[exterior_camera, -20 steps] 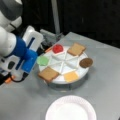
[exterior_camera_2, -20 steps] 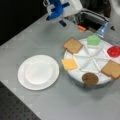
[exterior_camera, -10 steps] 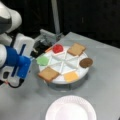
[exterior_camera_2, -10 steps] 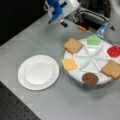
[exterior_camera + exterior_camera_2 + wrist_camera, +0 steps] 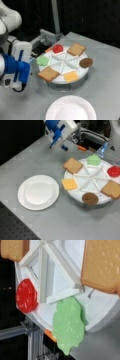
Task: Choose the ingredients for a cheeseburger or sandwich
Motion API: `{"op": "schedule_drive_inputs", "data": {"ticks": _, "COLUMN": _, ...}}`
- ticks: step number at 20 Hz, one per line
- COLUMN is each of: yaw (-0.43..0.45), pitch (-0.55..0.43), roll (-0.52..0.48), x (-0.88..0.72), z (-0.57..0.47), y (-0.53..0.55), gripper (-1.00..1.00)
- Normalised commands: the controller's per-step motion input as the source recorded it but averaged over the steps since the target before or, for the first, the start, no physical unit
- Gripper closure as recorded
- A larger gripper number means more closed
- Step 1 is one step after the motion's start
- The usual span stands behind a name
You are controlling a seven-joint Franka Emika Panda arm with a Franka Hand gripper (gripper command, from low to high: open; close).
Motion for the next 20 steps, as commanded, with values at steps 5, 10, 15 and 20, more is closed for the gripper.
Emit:
{"op": "schedule_drive_inputs", "data": {"ticks": 5, "yaw": 0.289, "pitch": 0.008, "roll": 0.402, "x": 0.5, "z": -0.18, "y": -0.43, "gripper": -1.0}}
{"op": "schedule_drive_inputs", "data": {"ticks": 10, "yaw": 0.338, "pitch": -0.004, "roll": 0.346, "x": 0.51, "z": -0.25, "y": -0.46, "gripper": -1.0}}
{"op": "schedule_drive_inputs", "data": {"ticks": 15, "yaw": 0.314, "pitch": -0.017, "roll": 0.472, "x": 0.4, "z": -0.24, "y": -0.42, "gripper": -1.0}}
{"op": "schedule_drive_inputs", "data": {"ticks": 20, "yaw": 0.262, "pitch": -0.043, "roll": 0.52, "x": 0.31, "z": -0.24, "y": -0.38, "gripper": -1.0}}
